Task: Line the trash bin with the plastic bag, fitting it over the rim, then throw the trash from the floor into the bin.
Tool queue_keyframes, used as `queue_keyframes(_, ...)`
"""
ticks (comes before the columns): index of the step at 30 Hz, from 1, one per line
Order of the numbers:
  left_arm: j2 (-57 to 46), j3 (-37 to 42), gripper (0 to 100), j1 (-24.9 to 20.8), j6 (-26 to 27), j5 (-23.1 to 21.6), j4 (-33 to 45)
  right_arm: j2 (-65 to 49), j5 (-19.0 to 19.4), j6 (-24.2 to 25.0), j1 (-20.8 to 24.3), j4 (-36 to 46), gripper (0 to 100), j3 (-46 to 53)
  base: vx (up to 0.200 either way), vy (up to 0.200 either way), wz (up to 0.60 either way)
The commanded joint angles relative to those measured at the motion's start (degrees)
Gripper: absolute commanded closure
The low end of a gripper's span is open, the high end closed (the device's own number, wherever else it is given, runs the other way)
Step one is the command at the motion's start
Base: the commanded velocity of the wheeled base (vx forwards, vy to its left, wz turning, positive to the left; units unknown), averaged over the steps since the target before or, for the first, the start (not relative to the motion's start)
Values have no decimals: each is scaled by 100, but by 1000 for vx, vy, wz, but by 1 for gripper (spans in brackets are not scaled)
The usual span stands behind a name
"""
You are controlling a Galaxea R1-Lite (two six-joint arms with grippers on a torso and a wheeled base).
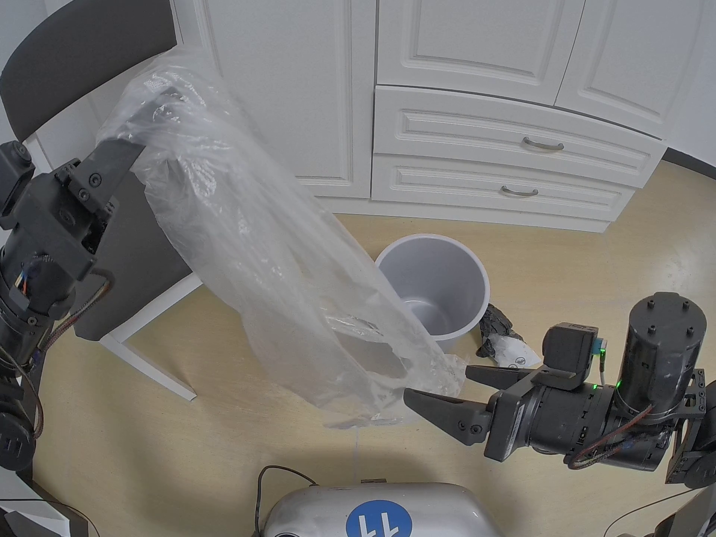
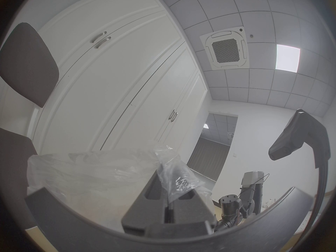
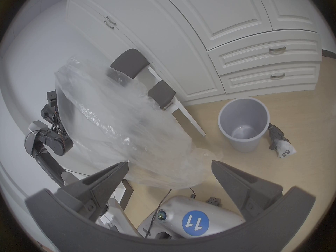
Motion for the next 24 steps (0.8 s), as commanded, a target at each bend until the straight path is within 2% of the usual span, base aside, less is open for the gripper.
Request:
queue_keyframes(1,-22,10,100,-141,-1,1,-1,168,-1,16,5,-108,0,40,0,0,0)
queue_keyframes(3,-75,10,100,-185,-1,1,-1,185,-1,34,5,-143,0,58,0,0,0)
queue_keyframes(11,-242,-25,100,-888,-9,19,-1,660,-19,139,119,-310,0,102,0,0,0)
queue_keyframes(13,-251,-16,100,-906,-9,19,-1,704,-54,165,119,-424,0,102,0,0,0)
queue_keyframes(14,-277,-16,100,-915,-1,19,-1,800,-247,209,119,-820,0,93,0,0,0)
queue_keyframes(15,-277,-16,100,-915,-1,19,-1,809,-265,209,119,-855,0,93,0,0,0)
queue_keyframes(17,-277,1,100,-915,-9,19,-1,915,-774,183,119,-1848,0,84,0,0,0)
queue_keyframes(24,-268,1,100,-932,-9,19,-1,1143,-862,165,119,-3008,0,154,0,0,0)
